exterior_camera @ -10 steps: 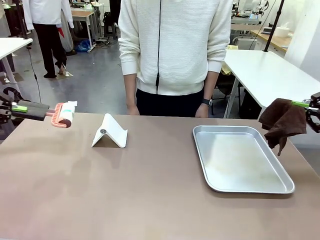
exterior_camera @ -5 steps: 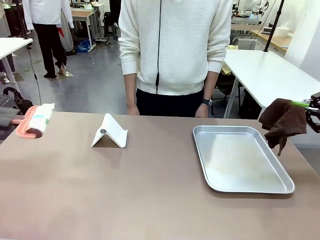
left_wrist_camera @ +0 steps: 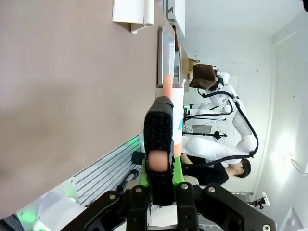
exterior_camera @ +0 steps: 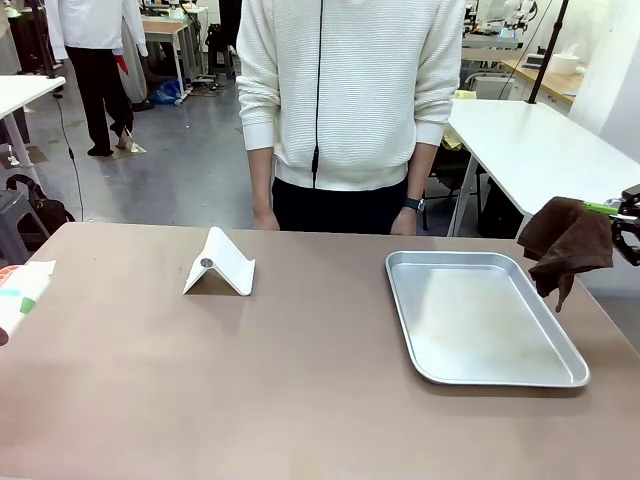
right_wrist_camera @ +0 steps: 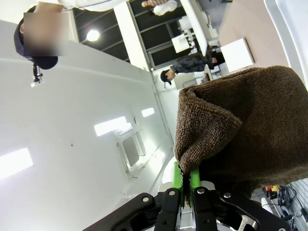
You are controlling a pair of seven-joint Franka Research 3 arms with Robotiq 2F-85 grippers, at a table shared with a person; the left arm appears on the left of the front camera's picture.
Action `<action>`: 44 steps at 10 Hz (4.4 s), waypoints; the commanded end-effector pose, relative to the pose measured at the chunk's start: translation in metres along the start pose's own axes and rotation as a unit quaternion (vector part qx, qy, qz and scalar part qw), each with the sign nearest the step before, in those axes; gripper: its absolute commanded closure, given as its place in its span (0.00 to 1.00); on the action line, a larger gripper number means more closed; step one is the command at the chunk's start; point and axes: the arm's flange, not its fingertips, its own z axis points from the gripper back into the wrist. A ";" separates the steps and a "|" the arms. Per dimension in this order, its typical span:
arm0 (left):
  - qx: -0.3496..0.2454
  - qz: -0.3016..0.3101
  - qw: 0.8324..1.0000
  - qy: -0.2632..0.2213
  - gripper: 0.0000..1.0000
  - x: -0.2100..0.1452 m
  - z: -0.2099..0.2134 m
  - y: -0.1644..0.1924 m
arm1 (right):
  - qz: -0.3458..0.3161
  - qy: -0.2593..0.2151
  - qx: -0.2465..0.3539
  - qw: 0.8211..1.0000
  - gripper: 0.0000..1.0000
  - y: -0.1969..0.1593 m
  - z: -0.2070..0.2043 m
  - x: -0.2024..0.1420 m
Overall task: Clean the surface of the table.
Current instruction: Clean the area not pointed to by the person, then return the Lint Roller and towel to their original positions.
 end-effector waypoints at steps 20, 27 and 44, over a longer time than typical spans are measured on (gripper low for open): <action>0.080 0.029 0.995 -0.051 0.79 0.031 -0.090 -0.134 | 0.048 -0.017 -0.017 0.999 0.94 0.051 -0.119 0.000; 0.265 0.004 0.963 -0.043 0.79 0.079 -0.272 -0.234 | 0.108 0.018 -0.149 0.983 0.94 -0.005 -0.310 -0.006; 0.372 -0.010 0.928 -0.034 0.79 0.151 -0.379 -0.203 | 0.063 0.003 -0.221 0.973 0.94 -0.088 -0.354 0.068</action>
